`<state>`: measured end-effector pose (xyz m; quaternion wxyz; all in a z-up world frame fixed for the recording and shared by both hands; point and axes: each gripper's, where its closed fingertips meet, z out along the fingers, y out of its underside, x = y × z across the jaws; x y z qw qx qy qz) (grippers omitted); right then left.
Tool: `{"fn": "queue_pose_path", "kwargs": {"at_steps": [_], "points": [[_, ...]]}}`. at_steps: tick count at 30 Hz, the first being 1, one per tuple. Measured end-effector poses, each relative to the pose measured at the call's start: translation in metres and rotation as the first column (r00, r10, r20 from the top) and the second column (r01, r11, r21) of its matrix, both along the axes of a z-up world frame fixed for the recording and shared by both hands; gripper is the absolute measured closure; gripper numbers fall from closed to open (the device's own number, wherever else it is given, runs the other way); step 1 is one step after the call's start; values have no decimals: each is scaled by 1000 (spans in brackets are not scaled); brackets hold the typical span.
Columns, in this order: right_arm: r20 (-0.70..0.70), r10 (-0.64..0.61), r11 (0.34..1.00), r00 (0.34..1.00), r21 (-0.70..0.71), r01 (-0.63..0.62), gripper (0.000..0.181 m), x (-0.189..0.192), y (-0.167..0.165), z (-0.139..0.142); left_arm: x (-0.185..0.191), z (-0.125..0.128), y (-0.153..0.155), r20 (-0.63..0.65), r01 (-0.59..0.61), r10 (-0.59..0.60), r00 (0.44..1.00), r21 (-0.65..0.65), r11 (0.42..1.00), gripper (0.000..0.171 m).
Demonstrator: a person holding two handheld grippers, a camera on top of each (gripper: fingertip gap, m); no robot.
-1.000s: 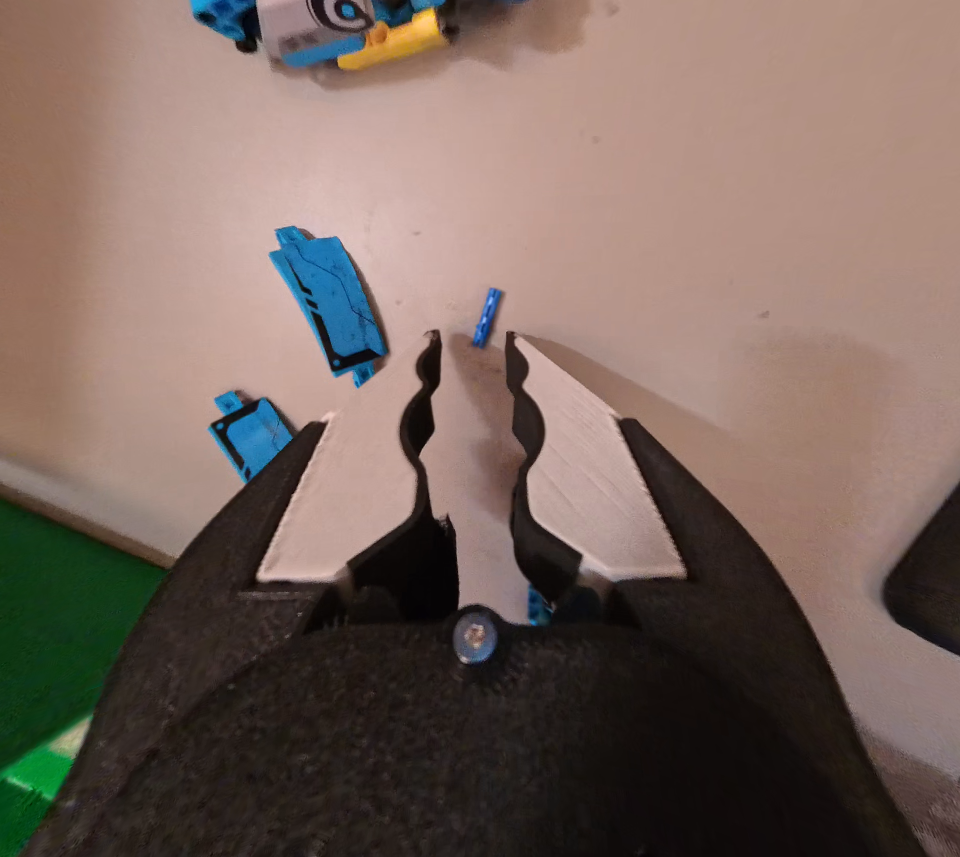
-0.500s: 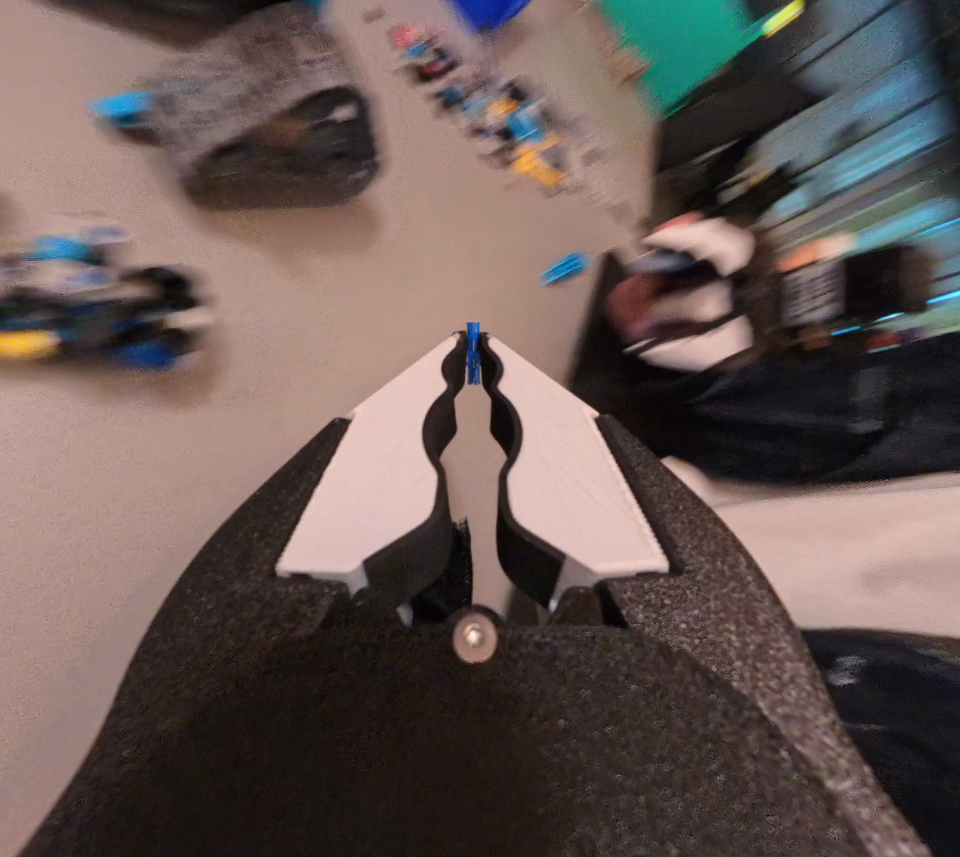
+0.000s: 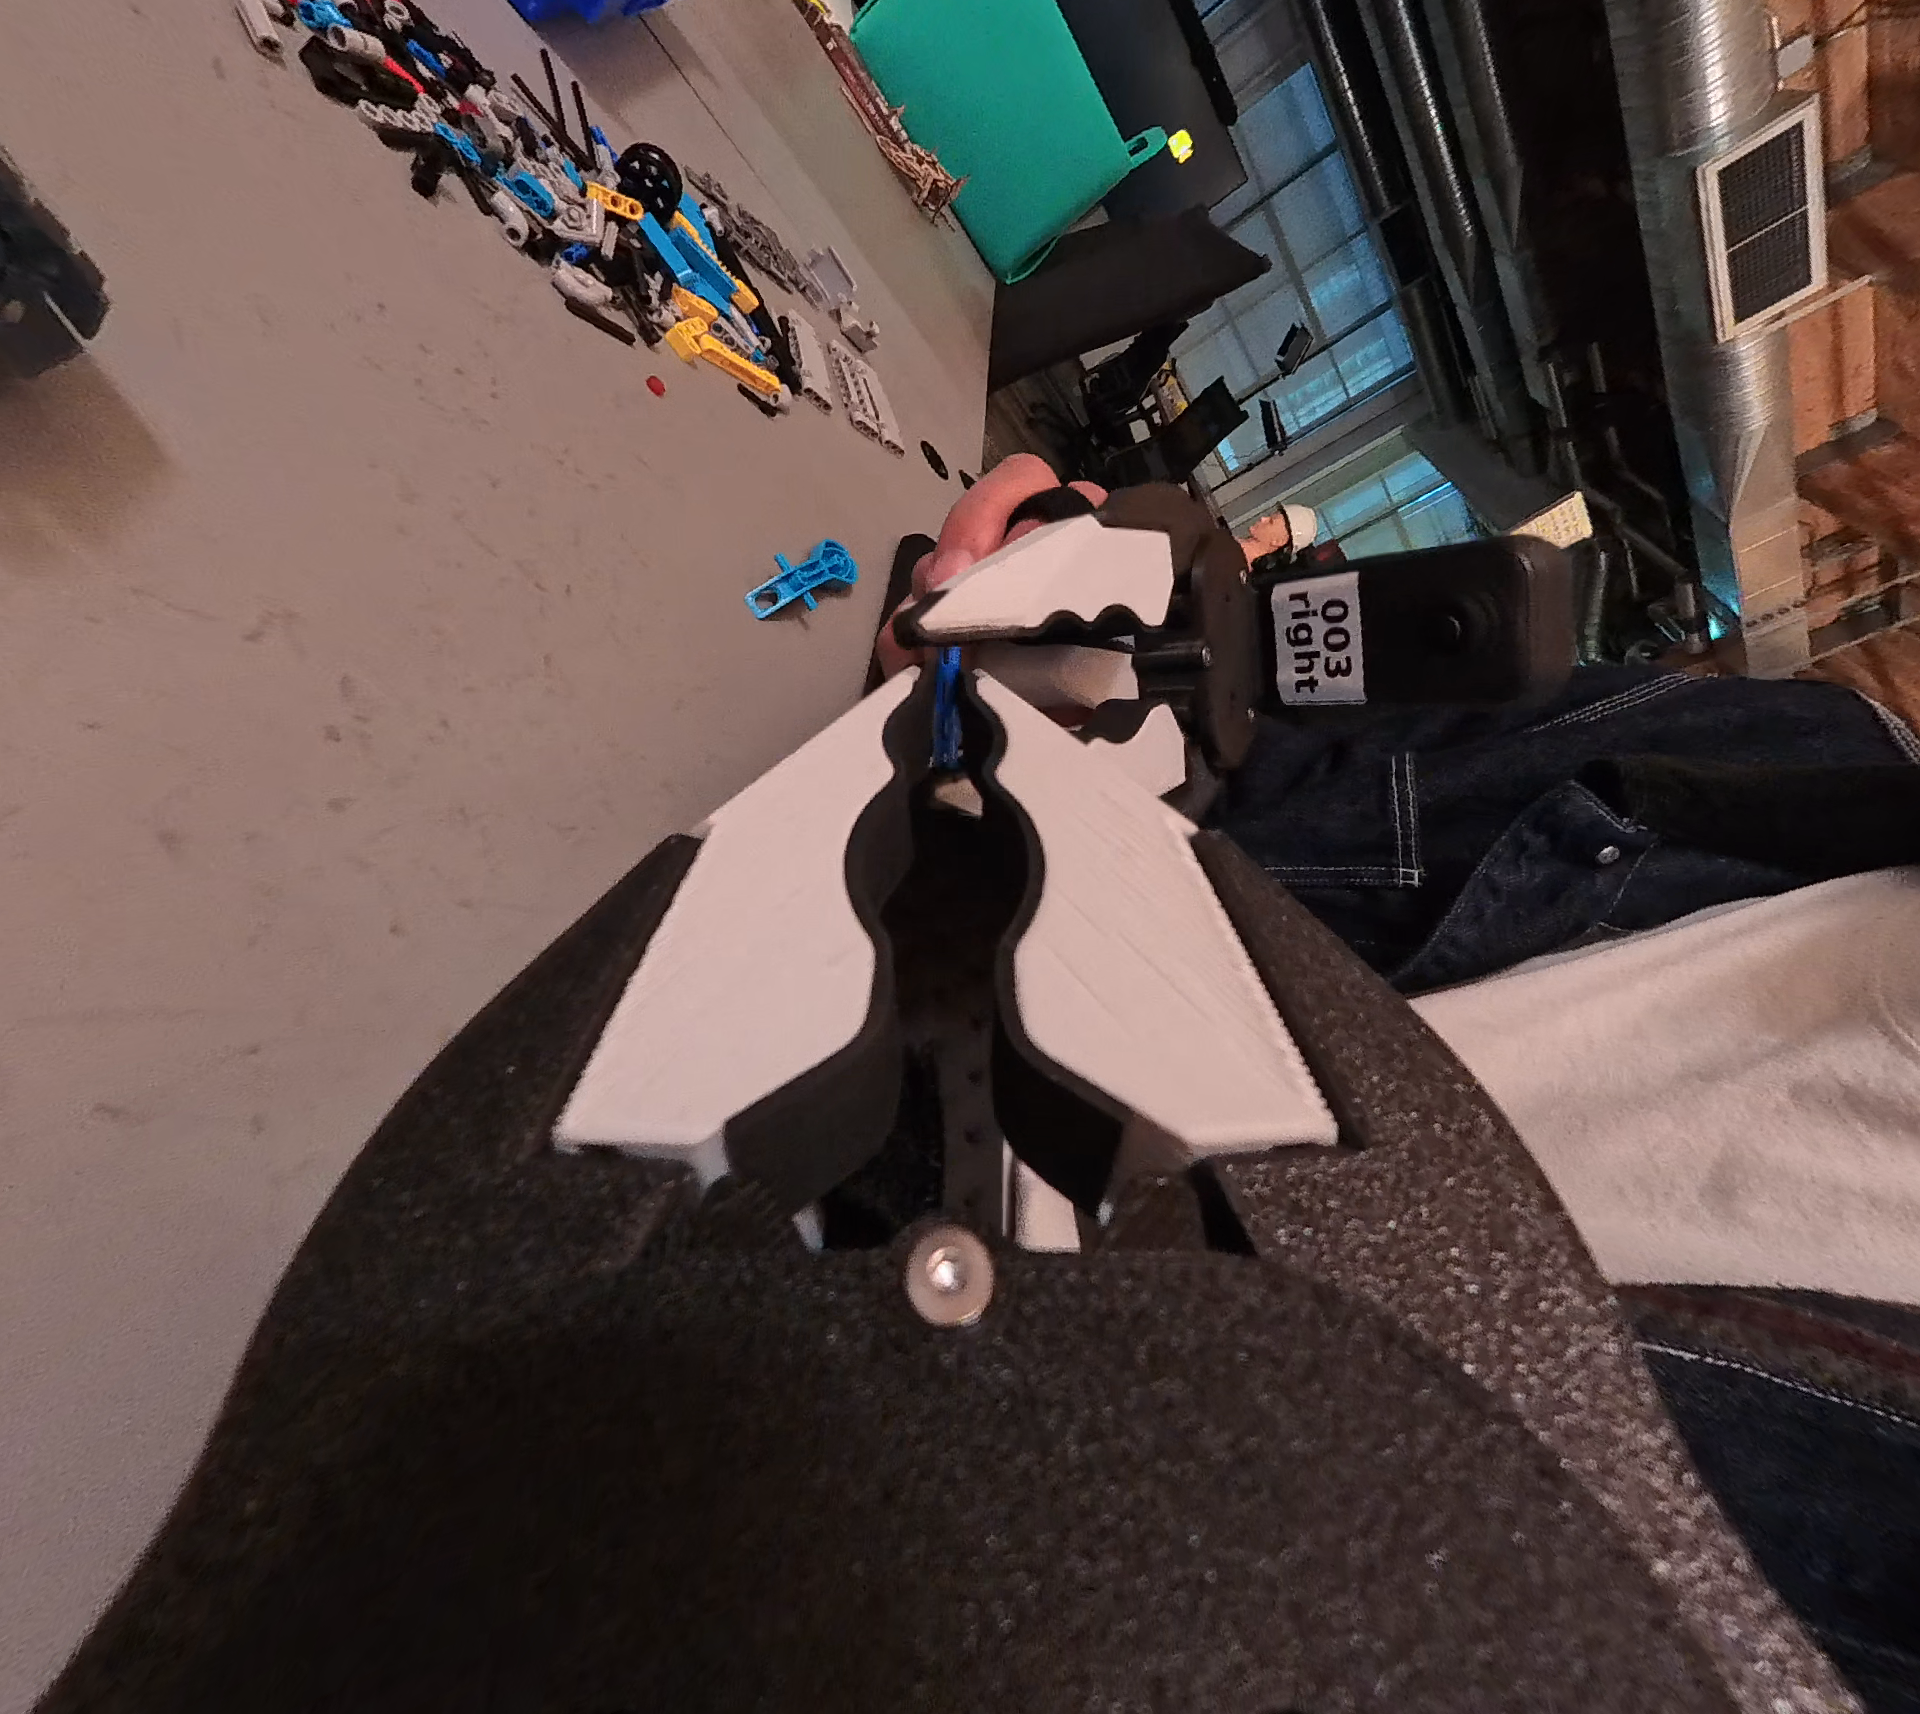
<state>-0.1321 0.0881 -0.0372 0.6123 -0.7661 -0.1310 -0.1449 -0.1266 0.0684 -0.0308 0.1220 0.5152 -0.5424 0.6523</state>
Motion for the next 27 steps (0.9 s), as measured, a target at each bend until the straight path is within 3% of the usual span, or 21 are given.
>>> {"fn": "queue_pose_path", "kwargs": {"at_steps": [2, 4, 5, 8, 10, 12, 14, 16, 21, 24, 27], "points": [[15, -6, 1000, 1000, 1, 6, 158, 3, -6, 2, 2, -1, 2, -3, -22, 22, 1000, 1, 1000, 159], [100, -84, 996, 991, -35, 88, 159, 29, -21, -2, 4, -3, 12, 22, -81, 80, 997, 49, 995, 115], [122, -144, 985, 982, -72, 154, 159, 53, -34, -8, 3, -7, 20, 46, -118, 113, 992, 102, 988, 108], [31, -390, 899, 920, -203, 388, 158, 151, -103, -36, -4, -34, 47, 155, -291, 252, 955, 325, 900, 117], [-39, -577, 772, 816, -354, 528, 158, 215, -173, -71, -8, -55, 65, 233, -415, 345, 909, 451, 790, 124], [-93, -683, 680, 725, -444, 584, 158, 250, -231, -94, -11, -65, 75, 321, -516, 404, 857, 499, 697, 130], [-130, -710, 656, 692, -481, 582, 159, 260, -261, -106, -11, -51, 80, 406, -581, 419, 812, 492, 648, 131], [-169, -709, 666, 684, -479, 572, 159, 261, -270, -108, -11, -42, 78, 464, -608, 408, 787, 466, 643, 133], [-183, -726, 663, 663, -440, 605, 150, 267, -271, -98, -9, -59, 70, 400, -537, 366, 840, 523, 662, 134], [-227, -706, 700, 670, -369, 612, 142, 268, -252, -66, -8, -59, 71, 405, -541, 365, 838, 528, 655, 133], [-258, -594, 803, 761, -241, 545, 141, 258, -197, -12, 3, -53, 80, 387, -549, 392, 835, 530, 647, 133]]}}
